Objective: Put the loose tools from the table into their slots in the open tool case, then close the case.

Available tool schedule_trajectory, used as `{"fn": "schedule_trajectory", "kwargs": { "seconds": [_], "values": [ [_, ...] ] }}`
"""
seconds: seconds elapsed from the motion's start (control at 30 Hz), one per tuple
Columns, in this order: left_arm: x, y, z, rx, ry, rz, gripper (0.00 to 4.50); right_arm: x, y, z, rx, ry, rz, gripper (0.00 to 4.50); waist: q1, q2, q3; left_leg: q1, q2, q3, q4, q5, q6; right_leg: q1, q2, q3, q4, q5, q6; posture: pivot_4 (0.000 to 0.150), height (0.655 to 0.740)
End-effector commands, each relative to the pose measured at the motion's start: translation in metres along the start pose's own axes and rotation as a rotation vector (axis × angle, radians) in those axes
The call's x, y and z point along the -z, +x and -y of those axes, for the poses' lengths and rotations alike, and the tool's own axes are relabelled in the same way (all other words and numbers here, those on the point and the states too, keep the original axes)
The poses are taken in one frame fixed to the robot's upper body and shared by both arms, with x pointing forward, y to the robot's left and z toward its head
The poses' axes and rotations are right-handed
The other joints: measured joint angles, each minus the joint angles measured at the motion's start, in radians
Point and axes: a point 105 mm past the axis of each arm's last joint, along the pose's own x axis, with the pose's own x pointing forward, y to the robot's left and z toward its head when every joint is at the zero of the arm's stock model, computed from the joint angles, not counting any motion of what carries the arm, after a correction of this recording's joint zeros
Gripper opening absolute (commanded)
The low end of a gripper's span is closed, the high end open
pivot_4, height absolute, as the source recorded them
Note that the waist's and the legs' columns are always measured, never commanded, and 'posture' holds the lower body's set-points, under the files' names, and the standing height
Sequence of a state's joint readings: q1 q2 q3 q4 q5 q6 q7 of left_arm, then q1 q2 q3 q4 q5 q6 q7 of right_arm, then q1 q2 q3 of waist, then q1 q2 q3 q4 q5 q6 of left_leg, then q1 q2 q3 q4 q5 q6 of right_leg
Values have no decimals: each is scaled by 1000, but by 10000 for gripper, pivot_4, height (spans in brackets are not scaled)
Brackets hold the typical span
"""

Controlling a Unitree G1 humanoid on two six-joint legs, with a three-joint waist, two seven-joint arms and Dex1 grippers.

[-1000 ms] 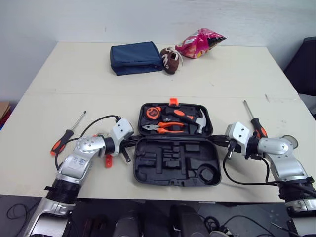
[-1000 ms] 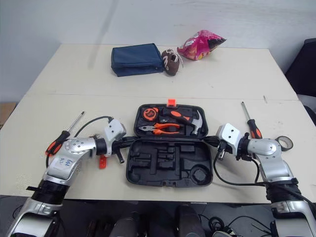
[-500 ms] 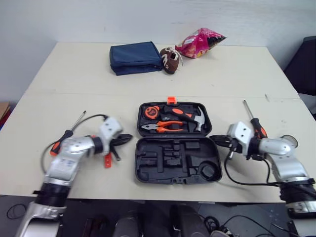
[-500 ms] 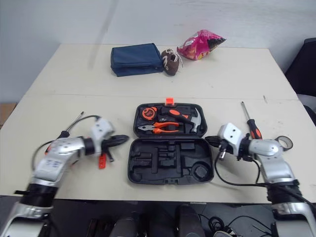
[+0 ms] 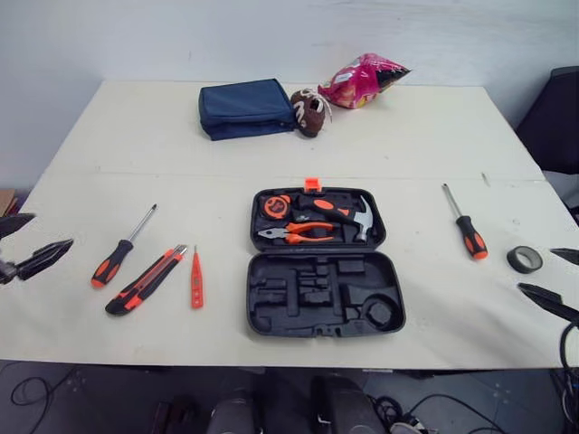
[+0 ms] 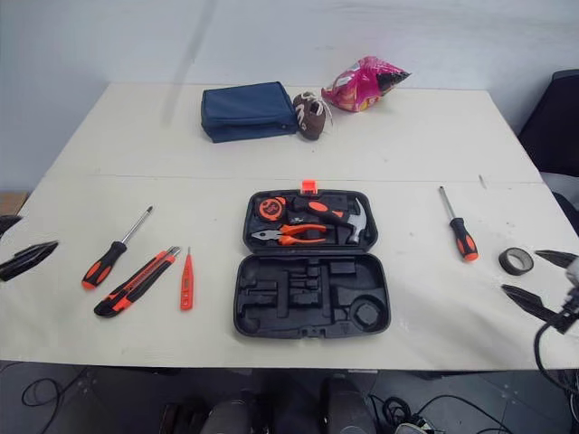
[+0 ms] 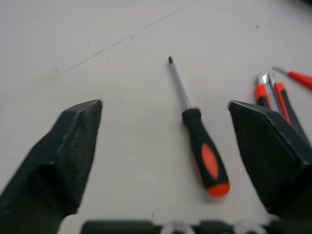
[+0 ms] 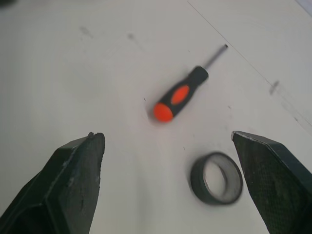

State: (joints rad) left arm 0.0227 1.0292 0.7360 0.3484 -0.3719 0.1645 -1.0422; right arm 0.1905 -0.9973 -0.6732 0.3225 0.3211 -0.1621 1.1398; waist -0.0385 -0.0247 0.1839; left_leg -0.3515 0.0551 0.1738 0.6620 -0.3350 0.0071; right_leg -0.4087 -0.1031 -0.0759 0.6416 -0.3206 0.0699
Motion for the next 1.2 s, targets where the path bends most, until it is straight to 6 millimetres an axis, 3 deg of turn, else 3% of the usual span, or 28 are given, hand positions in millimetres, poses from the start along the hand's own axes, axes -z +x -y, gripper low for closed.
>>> {"fn": "schedule_trajectory", "kwargs": {
  "seconds": [0.03, 0.13, 0.23, 0.4, 0.57, 0.7, 0.8, 0.93, 1.0, 1.2],
  "values": [
    [9, -35, -38, -177, 4, -33, 44781, 15, -30, 15, 126, -48, -32, 45000, 1, -1, 0, -1, 0, 0, 0, 0, 0, -1, 0, 0, 1, 0, 0, 1500, 7400],
    [24, -57, -56, -271, -26, -91, 44781, 31, -44, 11, 182, -20, -49, 45000, 2, -1, 0, -2, 2, 0, 0, 1, 1, -3, 2, -1, 0, -2, -3, 1500, 7400],
    [22, -55, -55, -248, -21, -82, 44781, 18, -22, -6, 103, 11, 43, 45000, 1, -2, 0, -1, 4, 1, 0, 0, 0, -2, 3, -1, 0, -3, -3, 1500, 7400],
    [22, -41, -40, -149, -72, -68, 44781, -42, 25, -31, -27, 87, 323, 45000, -13, 0, 0, 0, 4, 1, 1, -1, -5, -2, 2, 1, 5, -2, -4, 1500, 7400],
    [25, -18, -24, -55, -247, -122, 44781, -104, 49, -62, -190, 166, 620, 45000, -14, 0, 0, -1, 7, 0, 0, 2, -3, -4, 6, -1, 6, -3, -6, 1500, 7400],
    [16, 11, -5, 34, -285, -233, 44781, -139, 59, -94, -337, 193, 791, 45000, 3, -1, -1, -2, 7, 0, 2, 2, -2, -4, 7, -1, 6, -3, -6, 1500, 7400],
    [9, 30, 12, 95, -267, -253, 44781, -165, 55, -121, -425, 134, 983, 45000, 10, -2, -1, -2, 7, 0, 3, 2, -2, -4, 7, 0, 7, -3, -6, 1500, 7400],
    [13, 55, 27, 108, -264, -301, 44781, -176, 59, -144, -528, 116, 1015, 45000, 13, -1, -1, -2, 6, 0, 3, 2, -2, -4, 7, 0, 6, -3, -6, 1500, 7400],
    [17, 66, 32, 106, -246, -329, 44781, -169, 59, -157, -606, 99, 987, 45000, 12, -2, -1, -2, 6, 0, 3, 2, -2, -4, 7, 0, 7, -3, -6, 1500, 7400],
    [21, 86, 47, 116, -253, -384, 44781, -159, 62, -164, -646, 113, 940, 45000, 9, -2, -1, -2, 7, 1, 4, 2, -2, -5, 8, 1, 7, -3, -6, 1500, 7400]
  ]
}}
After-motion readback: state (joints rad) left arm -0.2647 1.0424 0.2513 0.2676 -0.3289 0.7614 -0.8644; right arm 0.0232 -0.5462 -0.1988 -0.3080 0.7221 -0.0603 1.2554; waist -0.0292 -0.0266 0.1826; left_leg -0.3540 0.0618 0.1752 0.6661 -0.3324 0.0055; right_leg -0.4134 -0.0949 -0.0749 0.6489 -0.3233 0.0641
